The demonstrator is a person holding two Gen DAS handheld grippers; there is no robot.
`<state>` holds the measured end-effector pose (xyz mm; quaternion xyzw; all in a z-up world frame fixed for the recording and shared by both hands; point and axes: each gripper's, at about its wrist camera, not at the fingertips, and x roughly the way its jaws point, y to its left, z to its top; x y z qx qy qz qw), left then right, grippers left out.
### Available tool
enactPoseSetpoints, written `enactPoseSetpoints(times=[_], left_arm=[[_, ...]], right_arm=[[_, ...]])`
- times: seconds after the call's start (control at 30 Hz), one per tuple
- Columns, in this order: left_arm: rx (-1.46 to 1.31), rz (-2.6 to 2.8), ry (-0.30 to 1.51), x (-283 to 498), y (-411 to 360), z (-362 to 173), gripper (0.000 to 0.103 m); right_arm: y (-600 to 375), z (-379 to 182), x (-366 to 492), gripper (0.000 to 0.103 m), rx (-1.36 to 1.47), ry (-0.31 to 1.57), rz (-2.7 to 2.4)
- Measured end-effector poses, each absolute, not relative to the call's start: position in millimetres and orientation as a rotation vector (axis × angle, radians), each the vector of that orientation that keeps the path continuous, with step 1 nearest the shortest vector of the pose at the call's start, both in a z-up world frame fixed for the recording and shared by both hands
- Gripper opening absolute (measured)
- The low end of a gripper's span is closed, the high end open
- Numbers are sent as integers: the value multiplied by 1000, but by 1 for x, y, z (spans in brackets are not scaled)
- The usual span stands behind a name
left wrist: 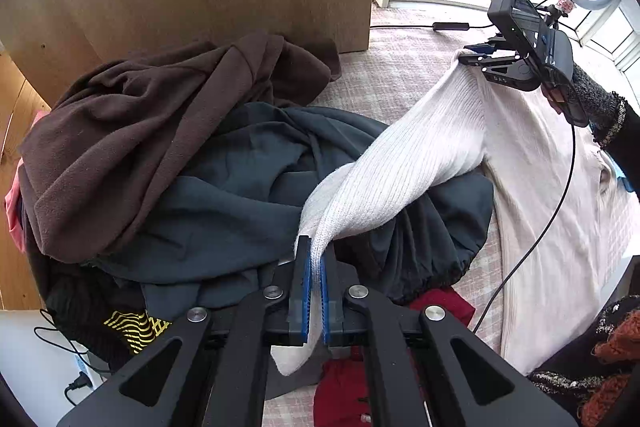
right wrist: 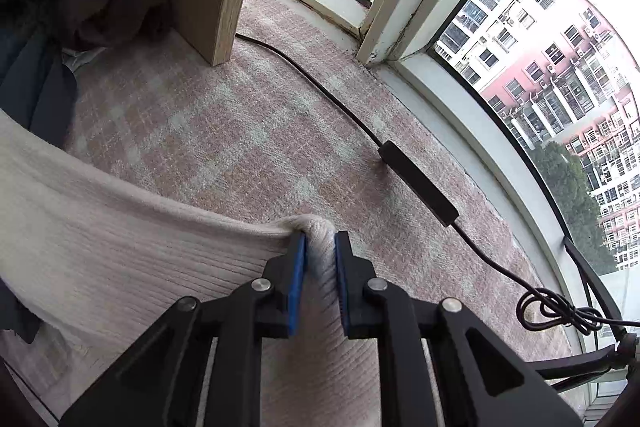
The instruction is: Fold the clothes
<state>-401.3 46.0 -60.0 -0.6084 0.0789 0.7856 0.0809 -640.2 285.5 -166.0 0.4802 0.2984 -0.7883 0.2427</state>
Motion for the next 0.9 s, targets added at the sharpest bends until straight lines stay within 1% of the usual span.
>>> enactPoseSetpoints(times=[0.03,0.13,0.2,0.27,0.37,0.43,0.5,0.53,0.6,0.67,0.7,0.73,0.83,0.9], left_arm=[[-1809,2347,250,-401,50,-57,3],[-1815,2341,303,-406,57,-61,3],[-1841,2350,330,-410,57,-69,3],[-1871,2370,368,-412,56,-76,7],[-1903,2433,448,-405,52,-78,13],[-1882,2490,486,-389,53,-69,16],[-1844,2536,511,-366,58,-56,16],[-1818,2565,498,-354,62,-49,16],[-1745,2579,417,-333,77,-40,15],[-1658,2521,274,-323,100,-43,15],[-1633,2461,193,-321,114,-52,15],[-1640,2387,164,-325,133,-69,17],[-1690,2192,160,-340,190,-126,17],[-1697,2129,145,-352,217,-154,17]], right_arm=[[287,-156,-632,31,1294,791,-2156],[293,-126,-606,38,1238,718,-2159],[293,-117,-586,38,1243,668,-2099],[291,-127,-563,38,1286,663,-1995],[289,-164,-548,38,1330,814,-1976],[299,-186,-555,37,1420,837,-1990],[309,-185,-567,37,1459,706,-2019],[313,-185,-572,37,1488,680,-2027],[319,-184,-577,37,1514,615,-2031],[322,-182,-578,37,1524,588,-2036],[323,-181,-577,37,1521,591,-2042],[323,-180,-575,38,1516,598,-2051],[324,-176,-570,38,1505,611,-2076],[327,-174,-569,39,1507,599,-2084]])
